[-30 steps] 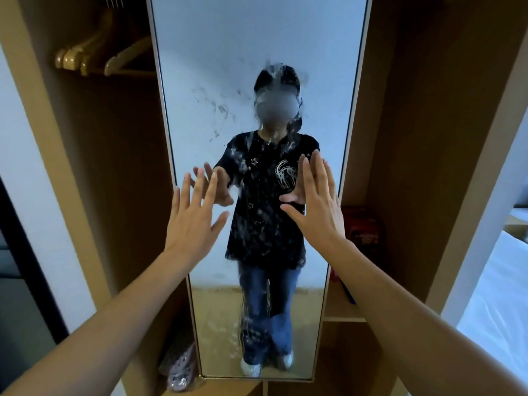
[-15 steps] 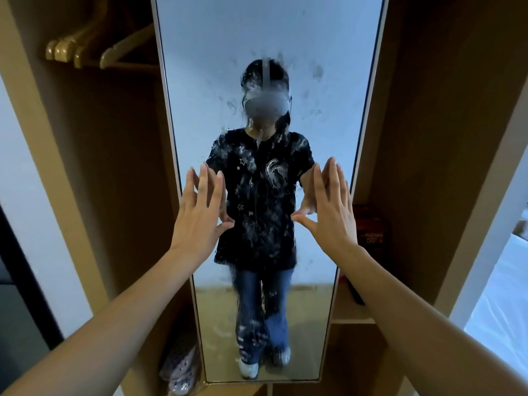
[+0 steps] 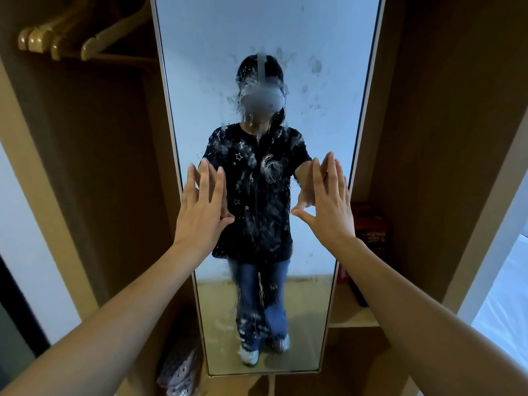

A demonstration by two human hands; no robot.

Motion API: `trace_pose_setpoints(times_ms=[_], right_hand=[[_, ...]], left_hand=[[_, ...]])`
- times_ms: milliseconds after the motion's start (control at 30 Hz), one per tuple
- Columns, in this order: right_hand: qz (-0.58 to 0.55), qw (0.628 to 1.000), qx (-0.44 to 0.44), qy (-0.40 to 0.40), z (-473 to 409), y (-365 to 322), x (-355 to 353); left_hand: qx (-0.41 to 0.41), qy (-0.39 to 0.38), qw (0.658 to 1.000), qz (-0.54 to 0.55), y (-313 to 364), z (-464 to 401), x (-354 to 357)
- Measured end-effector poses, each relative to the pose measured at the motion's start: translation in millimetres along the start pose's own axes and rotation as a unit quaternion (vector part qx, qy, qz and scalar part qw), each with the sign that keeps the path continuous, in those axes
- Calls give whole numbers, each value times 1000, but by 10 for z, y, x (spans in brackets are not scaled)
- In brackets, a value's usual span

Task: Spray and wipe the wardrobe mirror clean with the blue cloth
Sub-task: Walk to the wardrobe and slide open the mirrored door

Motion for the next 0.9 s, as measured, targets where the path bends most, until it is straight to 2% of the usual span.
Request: trace_pose_setpoints(times_ms=[700,900], right_hand=[[-3,1000,7,-7,-105,48,75],[9,999,20,-33,-91,1,5]], left_hand=[[-4,-15,1000,-9,35,-103,85],[-9,-46,999,-1,39,-74,-55]])
Point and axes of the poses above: each hand's wrist, its own z-axis away from the middle knuckle, its own x-axis out of the palm, y = z × x, the point moved 3 cm from there along -z, towards the middle knuckle, and after that the axes turned 14 degrees about -z, right-handed, at the moved point
